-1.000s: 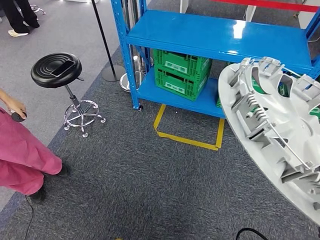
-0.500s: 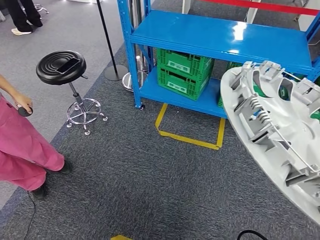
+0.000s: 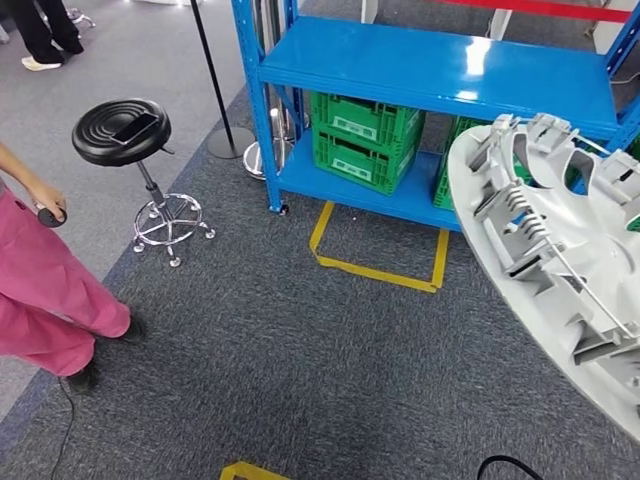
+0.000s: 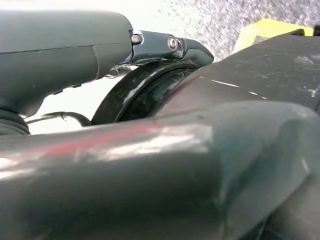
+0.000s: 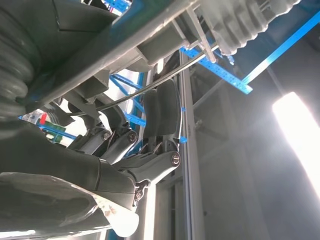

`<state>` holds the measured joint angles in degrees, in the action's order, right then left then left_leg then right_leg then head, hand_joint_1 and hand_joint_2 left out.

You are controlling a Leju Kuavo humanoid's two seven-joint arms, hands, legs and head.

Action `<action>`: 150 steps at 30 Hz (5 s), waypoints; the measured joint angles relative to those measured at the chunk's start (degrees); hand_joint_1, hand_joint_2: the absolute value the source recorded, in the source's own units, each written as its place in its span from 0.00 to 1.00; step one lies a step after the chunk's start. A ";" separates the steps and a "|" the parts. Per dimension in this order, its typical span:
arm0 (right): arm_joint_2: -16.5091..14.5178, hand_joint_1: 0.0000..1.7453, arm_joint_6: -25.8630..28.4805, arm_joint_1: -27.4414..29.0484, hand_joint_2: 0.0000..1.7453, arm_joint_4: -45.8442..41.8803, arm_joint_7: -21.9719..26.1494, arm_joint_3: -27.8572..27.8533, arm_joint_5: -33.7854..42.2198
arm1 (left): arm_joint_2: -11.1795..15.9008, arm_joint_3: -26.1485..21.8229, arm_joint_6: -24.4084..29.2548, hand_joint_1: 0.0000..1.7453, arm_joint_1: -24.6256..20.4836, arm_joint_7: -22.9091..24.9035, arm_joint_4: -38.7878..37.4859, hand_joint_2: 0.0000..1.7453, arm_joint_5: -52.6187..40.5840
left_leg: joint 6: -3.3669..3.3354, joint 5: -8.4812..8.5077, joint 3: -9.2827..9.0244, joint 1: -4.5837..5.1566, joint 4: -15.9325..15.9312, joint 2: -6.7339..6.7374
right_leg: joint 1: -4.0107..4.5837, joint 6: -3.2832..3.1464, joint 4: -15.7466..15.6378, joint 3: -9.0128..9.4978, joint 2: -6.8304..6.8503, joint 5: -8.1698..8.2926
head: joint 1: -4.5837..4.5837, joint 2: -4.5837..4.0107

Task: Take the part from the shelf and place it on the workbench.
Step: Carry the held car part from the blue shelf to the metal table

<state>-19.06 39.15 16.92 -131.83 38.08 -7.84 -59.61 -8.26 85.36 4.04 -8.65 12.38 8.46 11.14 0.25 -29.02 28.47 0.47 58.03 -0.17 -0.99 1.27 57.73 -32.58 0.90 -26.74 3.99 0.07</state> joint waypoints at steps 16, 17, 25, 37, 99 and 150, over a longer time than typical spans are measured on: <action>0.02 1.00 0.00 -0.33 1.00 -0.03 -0.25 -0.32 -0.40 | -0.26 -0.61 0.41 0.00 -0.38 -0.17 0.01 0.00 0.85 | -1.85 3.81 4.32 0.81 -0.75 0.29 | 0.68 0.18 -1.25 5.31 -0.66 -3.88 | -0.40 -0.01; 0.02 1.00 0.00 -0.32 1.00 -0.03 -0.32 -0.32 -0.45 | -0.22 -0.73 0.52 0.00 -0.37 -0.19 0.00 0.00 1.01 | -1.59 3.94 4.43 0.84 -0.69 0.31 | 0.62 -0.07 -1.45 4.97 -0.64 -3.71 | -0.42 0.00; 0.00 1.00 0.00 -0.32 1.00 -0.15 -0.85 -0.25 -1.25 | 0.04 -1.55 1.09 0.00 -0.63 -0.86 0.00 0.00 1.68 | 0.77 -5.50 7.72 0.07 14.95 0.21 | 0.23 -1.55 -1.55 3.35 0.17 -2.21 | 0.01 -0.02; 0.02 1.00 0.00 -0.34 1.00 -0.39 -0.86 -0.19 -1.34 | -0.05 -1.63 1.03 0.00 0.38 -0.89 0.00 0.00 1.69 | -0.70 -0.34 0.27 0.26 -1.16 0.09 | 0.31 -0.55 -0.49 1.58 0.15 -1.49 | -0.49 0.00; -0.15 1.00 0.00 1.32 1.00 1.57 1.85 2.36 3.02 | 1.13 -4.34 1.05 0.00 1.39 -1.21 -0.20 0.00 4.62 | -2.19 0.37 1.38 -0.31 -0.90 1.44 | 0.25 1.84 16.13 -9.42 -1.19 -7.02 | -0.96 0.00; -0.92 1.00 0.02 4.37 1.00 -0.47 1.81 3.22 1.66 | 3.01 -38.74 -2.95 0.00 6.44 -9.66 -0.68 0.00 40.48 | -0.15 -0.11 2.59 -0.83 2.44 -3.15 | 0.48 -1.51 0.08 -0.28 -5.69 -0.28 | -0.59 0.00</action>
<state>-19.98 39.17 21.30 -132.30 39.89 -4.62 -57.95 -5.25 46.62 1.10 -2.21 2.72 7.78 51.62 0.09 -29.13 31.06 -0.36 60.47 -3.33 -0.50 -0.24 57.81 -32.86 -4.79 -27.02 3.40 0.07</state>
